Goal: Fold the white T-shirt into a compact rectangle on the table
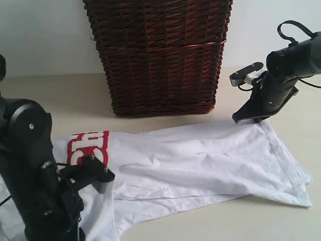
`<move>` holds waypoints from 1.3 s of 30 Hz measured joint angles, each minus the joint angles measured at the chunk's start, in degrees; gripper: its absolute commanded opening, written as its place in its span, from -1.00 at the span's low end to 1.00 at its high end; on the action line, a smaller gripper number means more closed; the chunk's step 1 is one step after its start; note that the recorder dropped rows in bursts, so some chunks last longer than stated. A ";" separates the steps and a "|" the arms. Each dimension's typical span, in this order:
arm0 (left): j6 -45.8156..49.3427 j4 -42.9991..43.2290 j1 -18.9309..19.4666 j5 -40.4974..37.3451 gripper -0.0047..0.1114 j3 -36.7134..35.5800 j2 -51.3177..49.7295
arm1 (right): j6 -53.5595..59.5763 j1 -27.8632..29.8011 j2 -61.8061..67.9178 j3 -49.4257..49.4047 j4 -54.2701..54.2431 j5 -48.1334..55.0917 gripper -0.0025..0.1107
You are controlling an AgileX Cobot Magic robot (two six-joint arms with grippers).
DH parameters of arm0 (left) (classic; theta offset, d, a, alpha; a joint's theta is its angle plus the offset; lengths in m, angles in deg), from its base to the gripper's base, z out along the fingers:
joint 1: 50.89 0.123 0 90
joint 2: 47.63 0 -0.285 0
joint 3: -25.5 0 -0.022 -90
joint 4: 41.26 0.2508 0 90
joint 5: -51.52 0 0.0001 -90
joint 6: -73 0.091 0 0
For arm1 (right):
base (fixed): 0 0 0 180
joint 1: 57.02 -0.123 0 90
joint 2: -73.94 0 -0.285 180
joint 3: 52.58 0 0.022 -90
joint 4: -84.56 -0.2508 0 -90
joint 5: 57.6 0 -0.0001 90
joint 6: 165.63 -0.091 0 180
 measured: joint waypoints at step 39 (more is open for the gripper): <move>-27.68 21.06 30.42 4.08 -0.73 9.44 -12.86 | 21.21 -3.56 -3.29 -1.15 -35.03 17.13 -0.96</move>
